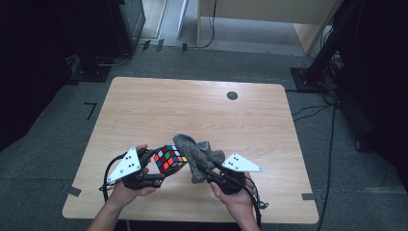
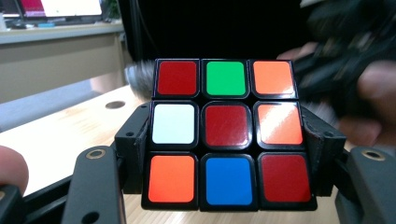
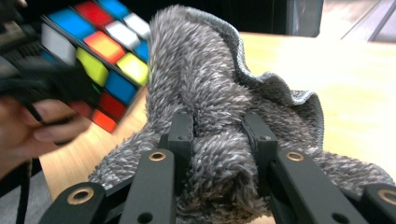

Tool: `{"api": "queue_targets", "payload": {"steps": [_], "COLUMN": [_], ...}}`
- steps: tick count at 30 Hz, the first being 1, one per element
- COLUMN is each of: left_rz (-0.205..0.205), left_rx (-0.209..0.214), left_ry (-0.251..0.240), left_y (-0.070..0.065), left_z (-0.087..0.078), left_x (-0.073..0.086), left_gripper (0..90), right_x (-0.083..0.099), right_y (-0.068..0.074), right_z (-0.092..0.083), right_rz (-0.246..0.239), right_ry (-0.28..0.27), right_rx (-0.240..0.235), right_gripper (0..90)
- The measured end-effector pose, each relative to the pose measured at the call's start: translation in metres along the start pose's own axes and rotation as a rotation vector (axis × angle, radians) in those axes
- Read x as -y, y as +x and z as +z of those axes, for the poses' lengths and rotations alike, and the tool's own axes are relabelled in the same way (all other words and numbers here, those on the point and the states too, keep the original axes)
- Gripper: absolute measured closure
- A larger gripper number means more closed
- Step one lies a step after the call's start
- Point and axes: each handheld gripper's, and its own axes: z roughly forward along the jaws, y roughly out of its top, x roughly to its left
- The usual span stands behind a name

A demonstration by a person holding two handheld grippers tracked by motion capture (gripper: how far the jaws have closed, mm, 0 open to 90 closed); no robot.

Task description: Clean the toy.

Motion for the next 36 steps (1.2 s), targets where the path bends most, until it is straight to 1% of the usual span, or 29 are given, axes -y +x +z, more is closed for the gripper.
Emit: {"api": "queue_targets", "payload": {"steps": [1, 2, 4, 6, 7, 8, 9, 10, 12, 14, 15, 16, 17, 18, 20, 21, 22, 24, 25, 26, 27, 28, 29, 30, 31, 32, 34, 35, 36], "left_rz": [0.018, 0.027, 0.041, 0.056, 0.062, 0.071, 0.061, 0.046, 0.034, 0.02, 0.028, 0.034, 0.043, 0.051, 0.059, 0.064, 0.066, 0.069, 0.074, 0.07, 0.052, 0.036, 0.011, -0.019, -0.048, -0.073, -0.137, -0.168, -0.184], "left_rx": [-0.007, -0.005, 0.014, 0.035, 0.029, 0.017, 0.017, 0.014, 0.011, 0.023, 0.018, 0.013, 0.008, 0.005, 0.007, 0.012, 0.017, 0.019, 0.011, 0.011, 0.012, 0.014, 0.018, 0.024, 0.023, 0.016, 0.028, 0.034, 0.038], "left_ry": [0.026, 0.04, 0.049, 0.049, 0.055, 0.061, 0.059, 0.049, 0.03, 0.001, 0.007, 0.015, 0.038, 0.052, 0.071, 0.073, 0.071, 0.072, 0.075, 0.069, 0.055, 0.038, 0.011, -0.018, -0.044, -0.063, -0.103, -0.121, -0.128], "left_y": [-0.002, -0.004, -0.009, -0.014, -0.016, -0.016, -0.014, -0.013, -0.01, -0.009, -0.009, -0.009, -0.01, -0.011, -0.013, -0.014, -0.016, -0.017, -0.017, -0.016, -0.014, -0.011, -0.008, -0.004, -0.001, 0.002, 0.007, 0.009, 0.011], "left_z": [0.003, 0.006, 0.011, 0.013, 0.013, 0.013, 0.011, 0.009, 0.006, 0.005, 0.005, 0.007, 0.009, 0.011, 0.014, 0.016, 0.017, 0.016, 0.016, 0.014, 0.011, 0.008, 0.005, 0.003, 0.0, -0.002, -0.005, -0.006, -0.005], "left_x": [0.003, 0.004, 0.005, 0.003, 0.002, 0.002, 0.001, 0.0, -0.002, -0.002, -0.002, -0.001, 0.001, 0.003, 0.006, 0.006, 0.006, 0.003, 0.003, 0.003, 0.002, 0.001, 0.0, -0.001, -0.002, -0.003, -0.002, -0.001, 0.0], "left_gripper": [34.3, 34.3, 34.3, 34.3, 34.3, 34.3, 34.3, 34.3, 34.3, 34.3, 34.3, 34.3, 34.3, 34.3, 34.3, 34.3, 34.3, 34.3, 34.3, 34.3, 34.3, 34.3, 34.3, 34.3, 34.3, 34.3, 34.3, 34.3, 34.3], "right_x": [-0.004, -0.009, -0.014, -0.015, -0.014, -0.012, -0.01, -0.007, 0.0, 0.004, 0.005, 0.003, 0.001, -0.003, -0.01, -0.012, -0.013, -0.01, -0.008, -0.005, -0.003, 0.0, 0.002, 0.004, 0.007, 0.008, 0.01, 0.009, 0.009], "right_y": [0.002, 0.006, 0.015, 0.025, 0.027, 0.027, 0.023, 0.018, 0.007, -0.002, -0.004, -0.004, -0.004, -0.002, 0.005, 0.009, 0.013, 0.018, 0.017, 0.014, 0.01, 0.006, 0.001, -0.003, -0.006, -0.009, -0.009, -0.008, -0.004], "right_z": [-0.003, -0.007, -0.011, -0.011, -0.008, -0.006, -0.005, -0.003, 0.001, 0.004, 0.004, 0.002, 0.0, -0.004, -0.01, -0.011, -0.011, -0.006, -0.004, -0.003, -0.001, 0.001, 0.002, 0.003, 0.004, 0.004, 0.003, 0.002, 0.003], "right_rz": [-0.001, 0.001, -0.023, -0.07, -0.089, -0.099, -0.08, -0.052, -0.019, -0.006, -0.006, 0.001, 0.009, 0.013, 0.005, -0.009, -0.03, -0.061, -0.061, -0.041, -0.032, -0.049, -0.053, -0.044, -0.025, -0.003, 0.045, 0.054, 0.063], "right_ry": [-0.024, -0.062, -0.101, -0.103, -0.085, -0.08, -0.077, -0.057, -0.018, 0.031, 0.041, 0.027, 0.012, -0.019, -0.074, -0.087, -0.087, -0.058, -0.063, -0.065, -0.049, -0.016, 0.009, 0.029, 0.035, 0.027, -0.007, -0.036, -0.061], "right_rx": [-0.008, -0.03, -0.075, -0.101, -0.103, -0.1, -0.105, -0.098, -0.058, -0.013, 0.006, 0.007, 0.001, -0.009, -0.053, -0.075, -0.089, -0.097, -0.1, -0.106, -0.094, -0.05, -0.015, 0.006, 0.016, 0.011, -0.011, -0.03, -0.058], "right_gripper": [69.8, 69.8, 69.7, 69.6, 69.5, 69.4, 69.6, 69.8, 70.3, 70.4, 70.4, 70.4, 70.4, 70.3, 70.1, 70.0, 70.0, 69.8, 69.8, 69.9, 70.0, 70.1, 70.2, 70.2, 70.2, 70.2, 70.3, 70.3, 70.3]}}
